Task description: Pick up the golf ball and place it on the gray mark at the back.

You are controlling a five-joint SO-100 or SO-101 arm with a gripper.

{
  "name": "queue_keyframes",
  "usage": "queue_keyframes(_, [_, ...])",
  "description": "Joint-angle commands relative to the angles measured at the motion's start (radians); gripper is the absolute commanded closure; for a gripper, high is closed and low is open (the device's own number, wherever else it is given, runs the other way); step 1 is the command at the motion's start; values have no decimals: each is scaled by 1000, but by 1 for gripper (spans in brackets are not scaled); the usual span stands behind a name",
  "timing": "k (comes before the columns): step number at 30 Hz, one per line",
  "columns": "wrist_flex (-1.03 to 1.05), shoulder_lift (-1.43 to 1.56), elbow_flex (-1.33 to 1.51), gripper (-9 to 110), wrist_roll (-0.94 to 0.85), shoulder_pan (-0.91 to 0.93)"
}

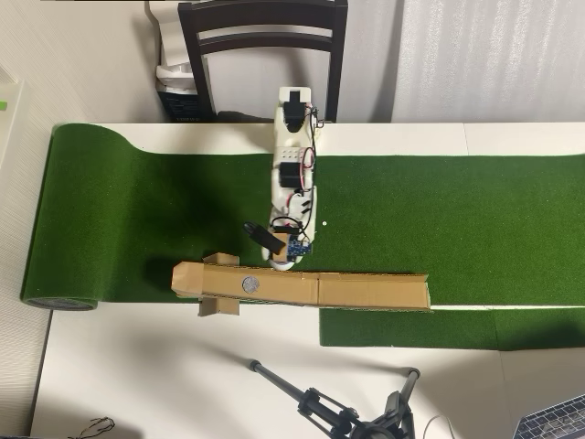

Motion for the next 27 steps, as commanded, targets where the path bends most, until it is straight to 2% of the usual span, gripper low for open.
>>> queue_keyframes(1, [-98, 28, -95, 77, -58, 31])
queue_keyframes(11, [-244, -64, -107, 77, -124, 64])
queue_keyframes(27, [-227, -173, -104, 77, -184, 66])
